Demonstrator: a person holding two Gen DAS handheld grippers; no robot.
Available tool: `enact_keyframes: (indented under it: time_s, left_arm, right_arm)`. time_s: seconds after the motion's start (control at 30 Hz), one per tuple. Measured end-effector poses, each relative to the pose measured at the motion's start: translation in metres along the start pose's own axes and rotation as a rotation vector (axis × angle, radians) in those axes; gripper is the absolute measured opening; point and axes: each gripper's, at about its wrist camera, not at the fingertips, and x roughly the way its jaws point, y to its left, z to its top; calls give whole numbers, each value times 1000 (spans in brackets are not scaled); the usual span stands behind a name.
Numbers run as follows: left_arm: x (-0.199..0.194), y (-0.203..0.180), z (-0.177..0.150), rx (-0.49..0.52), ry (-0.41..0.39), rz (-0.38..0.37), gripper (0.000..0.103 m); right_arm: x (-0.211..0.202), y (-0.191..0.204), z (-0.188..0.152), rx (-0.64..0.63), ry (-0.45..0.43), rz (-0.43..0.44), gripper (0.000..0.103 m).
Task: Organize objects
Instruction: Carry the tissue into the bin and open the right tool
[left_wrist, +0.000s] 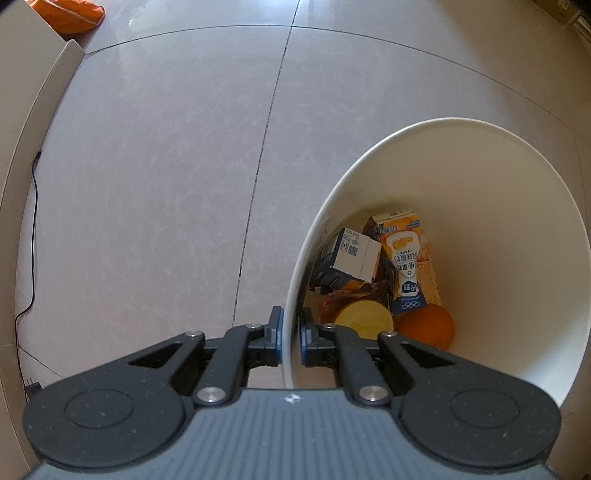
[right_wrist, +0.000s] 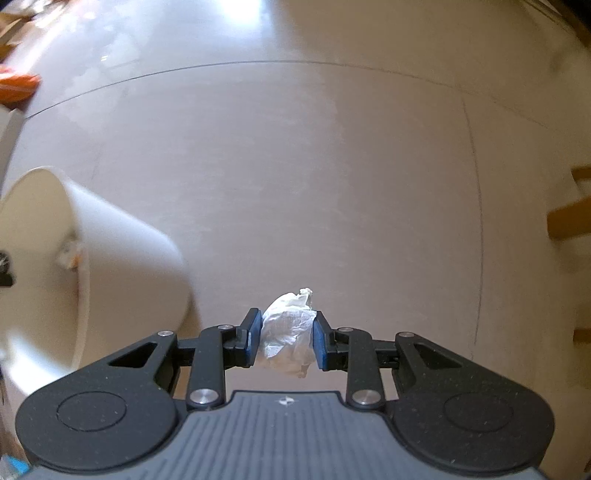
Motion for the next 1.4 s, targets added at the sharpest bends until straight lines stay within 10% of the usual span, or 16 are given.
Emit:
enact_keyframes:
  time_s: [0.87,1.07,1.4]
  left_arm:
    - [-4,5,1,19,-6,-38,7]
    - [-4,7,2,12,-1,-45,7]
    - [-5,7,3,9,-1,-46,7]
  right_arm:
    - [-36,215,0,-705,-238,144,34]
    - [-35,214,10,-686,-275,152,86]
    - [-24,201,9,-642,-238,115,88]
